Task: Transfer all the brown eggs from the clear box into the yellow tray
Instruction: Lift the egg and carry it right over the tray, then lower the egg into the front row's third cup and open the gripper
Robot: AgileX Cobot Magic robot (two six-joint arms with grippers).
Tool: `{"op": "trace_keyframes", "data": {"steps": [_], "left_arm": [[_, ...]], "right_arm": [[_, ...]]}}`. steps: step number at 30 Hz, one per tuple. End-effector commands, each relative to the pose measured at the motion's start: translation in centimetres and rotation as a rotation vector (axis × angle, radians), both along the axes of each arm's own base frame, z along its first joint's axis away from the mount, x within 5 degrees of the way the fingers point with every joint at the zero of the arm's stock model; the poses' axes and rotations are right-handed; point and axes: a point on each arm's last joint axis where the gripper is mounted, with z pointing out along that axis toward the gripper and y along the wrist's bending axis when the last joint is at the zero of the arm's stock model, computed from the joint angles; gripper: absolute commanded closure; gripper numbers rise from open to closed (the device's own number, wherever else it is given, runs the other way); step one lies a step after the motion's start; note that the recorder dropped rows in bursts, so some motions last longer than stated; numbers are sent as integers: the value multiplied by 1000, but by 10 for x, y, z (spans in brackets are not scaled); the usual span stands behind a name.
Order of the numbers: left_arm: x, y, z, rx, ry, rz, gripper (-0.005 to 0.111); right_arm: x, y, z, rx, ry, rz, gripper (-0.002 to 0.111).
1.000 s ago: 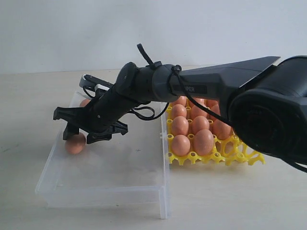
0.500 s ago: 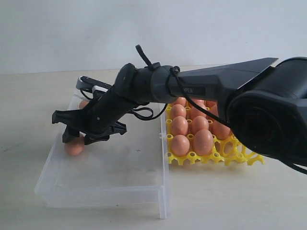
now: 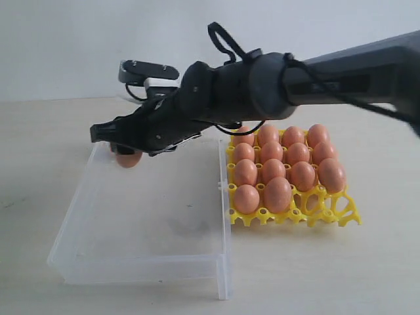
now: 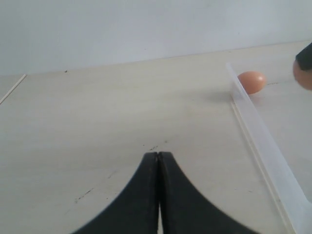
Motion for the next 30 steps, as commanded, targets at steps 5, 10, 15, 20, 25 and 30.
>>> {"op": "trace_keyframes", "data": {"steps": [5, 10, 15, 20, 25, 30], "left_arm": [[0, 0, 3, -7, -21, 1, 107], [0, 0, 3, -7, -21, 1, 107], [0, 0, 3, -7, -21, 1, 107], [0, 0, 3, -7, -21, 1, 107], [0, 0, 3, -7, -21, 1, 107], [0, 0, 3, -7, -21, 1, 107]], "right_arm": [[-59, -83, 51, -35, -371, -79, 108], [-88, -138, 56, -78, -375, -128, 108], [-98, -173, 54, -130, -370, -164, 108], [-98, -188, 44, -172, -297, -168, 108], [-93, -217, 20, -235, -216, -246, 108], [-84, -221, -5, -286, -182, -276, 108]]}}
